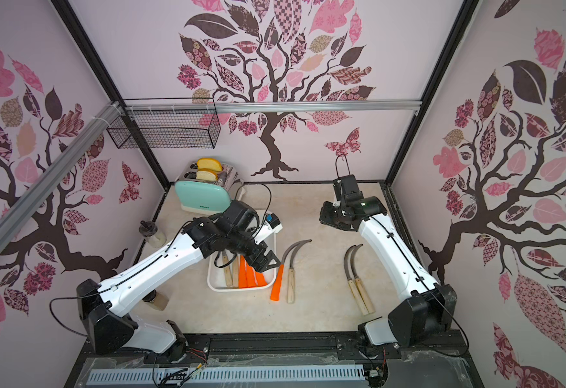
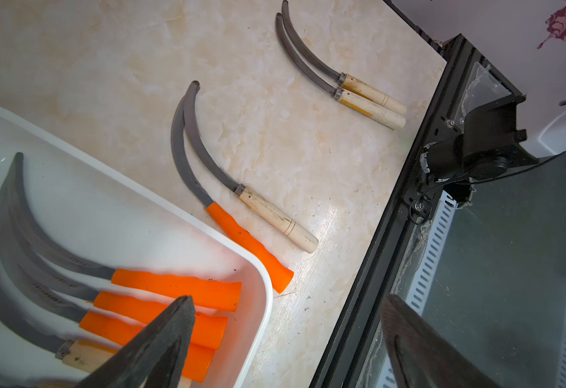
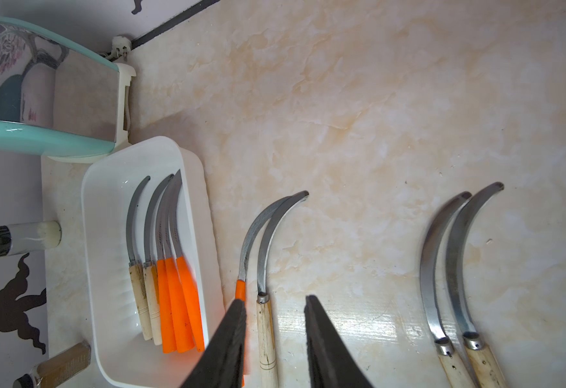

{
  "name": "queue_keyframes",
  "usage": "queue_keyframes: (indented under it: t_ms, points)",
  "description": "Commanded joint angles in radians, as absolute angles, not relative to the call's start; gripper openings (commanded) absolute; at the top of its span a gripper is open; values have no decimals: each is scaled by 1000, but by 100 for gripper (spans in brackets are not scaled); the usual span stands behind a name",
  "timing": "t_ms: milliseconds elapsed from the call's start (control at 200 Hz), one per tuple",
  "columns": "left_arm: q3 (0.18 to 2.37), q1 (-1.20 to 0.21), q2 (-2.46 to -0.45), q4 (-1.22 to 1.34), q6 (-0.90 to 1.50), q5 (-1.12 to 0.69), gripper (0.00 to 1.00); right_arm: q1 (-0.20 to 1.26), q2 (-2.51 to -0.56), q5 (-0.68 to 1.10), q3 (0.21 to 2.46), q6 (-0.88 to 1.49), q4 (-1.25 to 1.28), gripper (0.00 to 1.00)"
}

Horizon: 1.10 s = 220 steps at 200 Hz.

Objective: Put small sickles into storage boxes
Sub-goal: Pick up the sickle at the center of the board.

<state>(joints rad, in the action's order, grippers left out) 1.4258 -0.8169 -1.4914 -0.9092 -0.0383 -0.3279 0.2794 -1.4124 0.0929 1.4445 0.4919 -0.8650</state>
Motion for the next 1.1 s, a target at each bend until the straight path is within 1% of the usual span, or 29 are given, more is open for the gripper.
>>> queue_keyframes:
  t_ms: [0, 240, 375, 515, 775, 1095]
  points:
    - [1430, -886, -1534, -849, 17, -226, 91, 272, -1376, 85, 1431, 475, -909, 34]
    - [1472, -937, -1681, -799, 122, -197, 88, 260, -1294, 83, 1430, 492, -930, 35]
    - [1513, -972, -1752, -792, 148, -137, 87, 253, -1273, 74, 1451, 485, -961, 35]
    - [1548, -1014, -1819, -800, 190, -67, 86, 249, -1243, 72, 1416, 487, -952, 35]
    - [1598, -1045, -1904, -831, 310, -19, 86, 243, -1218, 80, 1373, 488, -943, 35]
    - [1574, -1047, -1940, -828, 407, 29, 86, 236, -1195, 72, 1381, 484, -955, 35]
